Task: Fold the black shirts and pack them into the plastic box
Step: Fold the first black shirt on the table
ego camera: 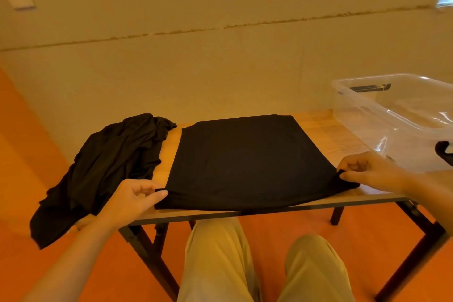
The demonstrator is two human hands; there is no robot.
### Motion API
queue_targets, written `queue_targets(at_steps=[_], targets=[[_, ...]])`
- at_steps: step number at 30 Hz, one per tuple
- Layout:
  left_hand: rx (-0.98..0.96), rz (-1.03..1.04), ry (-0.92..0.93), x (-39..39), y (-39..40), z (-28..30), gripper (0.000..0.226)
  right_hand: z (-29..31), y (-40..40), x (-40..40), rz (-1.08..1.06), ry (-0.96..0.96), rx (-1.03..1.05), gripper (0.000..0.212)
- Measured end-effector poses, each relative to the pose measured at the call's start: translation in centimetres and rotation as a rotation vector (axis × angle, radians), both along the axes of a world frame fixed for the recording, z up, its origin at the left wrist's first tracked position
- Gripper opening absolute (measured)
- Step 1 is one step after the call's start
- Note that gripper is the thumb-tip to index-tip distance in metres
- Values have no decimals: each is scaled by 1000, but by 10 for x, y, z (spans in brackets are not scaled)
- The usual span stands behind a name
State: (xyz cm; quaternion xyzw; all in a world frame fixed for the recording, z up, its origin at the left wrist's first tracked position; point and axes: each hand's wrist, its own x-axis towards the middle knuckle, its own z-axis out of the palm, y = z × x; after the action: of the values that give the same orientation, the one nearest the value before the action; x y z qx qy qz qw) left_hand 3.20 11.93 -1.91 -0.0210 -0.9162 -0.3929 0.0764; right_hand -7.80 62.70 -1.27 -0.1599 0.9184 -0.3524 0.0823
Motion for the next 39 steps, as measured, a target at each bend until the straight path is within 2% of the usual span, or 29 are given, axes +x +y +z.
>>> queue_targets(at_steps=[1,3,5,8,9,11,12,13,14,16,17,20,21,24,27,29,31,35,39], targets=[[28,-14,-7,-1,2,4,12,4,-3,0,13,-34,-23,59],[92,-31,-31,-2,4,10,17,14,-12,2,30,-25,-68,13],[145,-39,-64,-3,4,14,17,15,-8,-4,40,-35,-124,20],[212,-53,-100,-3,2,19,17,22,-10,-5,43,-66,-205,11],[224,-47,-96,-4,1,20,16,23,-11,-6,41,-65,-226,16],[253,-20,-62,-9,-1,23,14,24,-11,-10,37,-57,-253,62],[268,-2,-42,-12,-1,25,12,24,-11,-14,27,-54,-296,74],[284,18,-21,-17,-1,27,13,25,-13,-18,24,-33,-331,76],[303,38,0,-23,0,29,14,26,-14,-23,25,-29,-358,69],[320,75,50,-35,2,34,15,29,-19,-34,-28,-22,-432,40],[327,96,73,-43,3,36,14,31,-20,-40,-45,-31,-457,37],[388,144,107,-68,-1,43,10,35,-21,-63,-75,-48,-530,88],[416,154,106,-78,-4,45,10,37,-22,-73,-86,-60,-562,95],[539,202,92,-111,-10,56,13,45,-30,-105,-113,-93,-643,85],[598,273,69,-160,-12,60,13,49,-47,-146,-186,-172,-714,41],[542,364,52,-202,-12,56,13,43,-59,-181,-286,-184,-659,23],[413,429,49,-244,-12,45,20,33,-73,-214,-384,-190,-563,25],[-43,475,65,-303,-19,5,33,4,-95,-268,-489,-150,-335,27],[-235,585,54,-324,-13,-28,33,-18,-106,-296,-531,19,-21,32]])
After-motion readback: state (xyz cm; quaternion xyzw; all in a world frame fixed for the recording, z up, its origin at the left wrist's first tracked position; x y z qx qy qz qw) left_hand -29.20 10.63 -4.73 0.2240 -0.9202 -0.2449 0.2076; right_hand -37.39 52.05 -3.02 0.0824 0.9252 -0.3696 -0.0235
